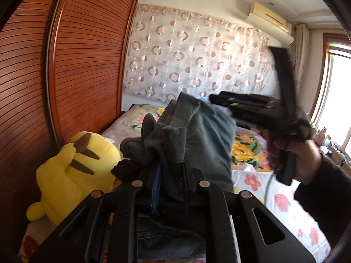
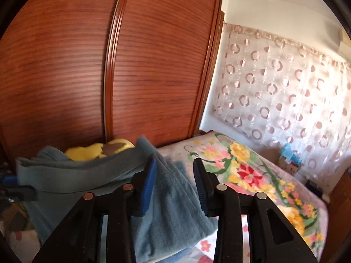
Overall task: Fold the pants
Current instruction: 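Lower the shorts onto the folded jeans stack with both tools, then open both tools to release the shorts and pull back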
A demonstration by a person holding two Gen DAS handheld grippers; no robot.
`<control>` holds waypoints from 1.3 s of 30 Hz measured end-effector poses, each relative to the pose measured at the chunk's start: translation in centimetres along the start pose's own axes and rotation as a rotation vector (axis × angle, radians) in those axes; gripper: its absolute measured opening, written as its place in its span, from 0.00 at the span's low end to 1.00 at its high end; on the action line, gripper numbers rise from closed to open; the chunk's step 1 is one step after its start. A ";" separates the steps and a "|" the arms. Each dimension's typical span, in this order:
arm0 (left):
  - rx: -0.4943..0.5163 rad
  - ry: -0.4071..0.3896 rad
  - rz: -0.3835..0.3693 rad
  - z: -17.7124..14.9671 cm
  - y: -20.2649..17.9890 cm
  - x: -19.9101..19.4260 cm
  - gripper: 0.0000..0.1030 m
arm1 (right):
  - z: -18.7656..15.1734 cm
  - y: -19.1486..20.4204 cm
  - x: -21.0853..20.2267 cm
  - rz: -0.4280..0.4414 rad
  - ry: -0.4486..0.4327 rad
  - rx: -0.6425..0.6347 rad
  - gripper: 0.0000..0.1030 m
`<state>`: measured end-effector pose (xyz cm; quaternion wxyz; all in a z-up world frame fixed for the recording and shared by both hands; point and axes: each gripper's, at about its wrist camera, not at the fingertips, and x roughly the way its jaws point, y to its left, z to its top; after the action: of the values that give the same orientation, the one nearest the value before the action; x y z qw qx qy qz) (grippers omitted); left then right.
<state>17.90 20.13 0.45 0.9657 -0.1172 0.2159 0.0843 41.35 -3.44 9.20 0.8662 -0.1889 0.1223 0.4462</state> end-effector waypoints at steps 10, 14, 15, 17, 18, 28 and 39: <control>-0.001 0.030 0.035 -1.2 1.1 0.6 0.17 | -3.4 -4.7 0.6 -0.012 0.128 0.096 0.36; 0.002 0.038 0.035 -1.4 1.2 0.7 0.18 | -2.6 -4.9 1.1 -0.015 0.130 0.137 0.36; 0.002 0.037 0.036 -1.4 1.2 0.7 0.18 | -2.1 -4.7 1.1 -0.018 0.124 0.141 0.36; 0.009 0.035 0.041 -1.4 1.3 0.6 0.20 | -2.0 -4.1 0.5 -0.008 0.108 0.144 0.36; 0.013 0.034 0.045 -1.4 1.3 0.6 0.20 | -1.9 -3.7 0.4 0.000 0.099 0.147 0.36; 0.049 0.011 0.072 -1.6 1.1 -1.6 0.48 | -3.9 -1.6 -2.5 0.080 0.077 0.159 0.36; 0.085 -0.001 0.043 -1.9 0.3 -3.1 0.88 | -5.2 -0.5 -4.8 0.086 0.091 0.169 0.36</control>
<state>14.28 19.59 0.09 0.9678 -0.0714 0.2215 0.0958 38.77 -9.50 6.48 0.8527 -0.1297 0.2066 0.4620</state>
